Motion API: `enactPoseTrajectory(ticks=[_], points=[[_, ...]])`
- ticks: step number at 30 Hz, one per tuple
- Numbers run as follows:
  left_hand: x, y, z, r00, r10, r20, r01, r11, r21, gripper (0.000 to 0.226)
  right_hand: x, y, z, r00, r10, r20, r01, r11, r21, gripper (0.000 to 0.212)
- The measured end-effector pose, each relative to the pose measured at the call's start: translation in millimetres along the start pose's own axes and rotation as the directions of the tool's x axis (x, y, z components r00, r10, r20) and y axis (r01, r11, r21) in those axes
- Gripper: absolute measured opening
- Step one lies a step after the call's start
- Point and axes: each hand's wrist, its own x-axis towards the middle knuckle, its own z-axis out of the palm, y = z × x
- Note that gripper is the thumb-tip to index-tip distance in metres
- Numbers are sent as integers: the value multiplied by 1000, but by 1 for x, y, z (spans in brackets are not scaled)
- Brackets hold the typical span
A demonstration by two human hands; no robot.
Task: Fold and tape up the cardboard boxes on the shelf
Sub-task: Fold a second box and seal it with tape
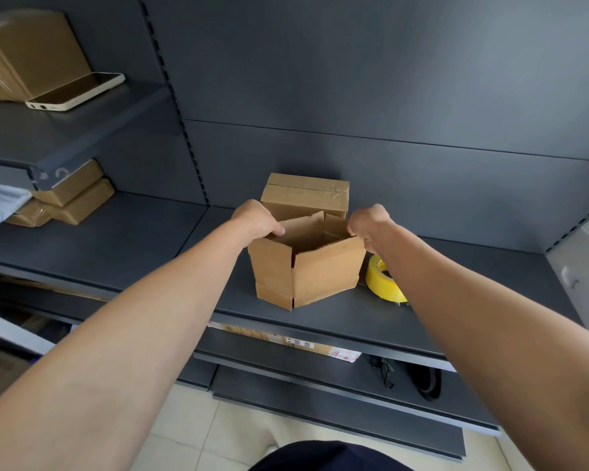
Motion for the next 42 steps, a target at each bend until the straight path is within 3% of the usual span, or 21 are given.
enactPoseTrajectory(ticks=[9, 12, 22, 27, 32, 39, 42], points=[[-1, 3, 2, 997, 69, -29, -59, 963, 264, 27, -1, -2, 11, 992, -124, 22, 124, 992, 9, 51], [-2, 6, 1, 996, 68, -64, -44, 946, 321, 32, 2, -3, 13, 991, -133, 32, 133, 991, 14, 53], [1, 12, 8, 969, 103, -225, -28, 949, 313, 38, -1, -6, 9, 976, -156, 151, 159, 987, -8, 36], [4, 7, 2, 965, 51, -256, 4, 978, 210, 39, 2, 0, 2, 981, -107, 162, 103, 994, 36, 45], [0, -5, -7, 974, -125, -187, 145, 985, 96, 57, 5, 4, -5, 980, -89, 180, 71, 992, 101, 45], [-2, -5, -3, 979, -176, -106, 144, 955, -261, 54, 5, 3, 4, 956, -48, 290, 79, 992, -95, 44], [-4, 0, -2, 978, -167, -123, 126, 950, -287, 64, 7, 3, 10, 977, -54, 207, 100, 970, -219, 34]])
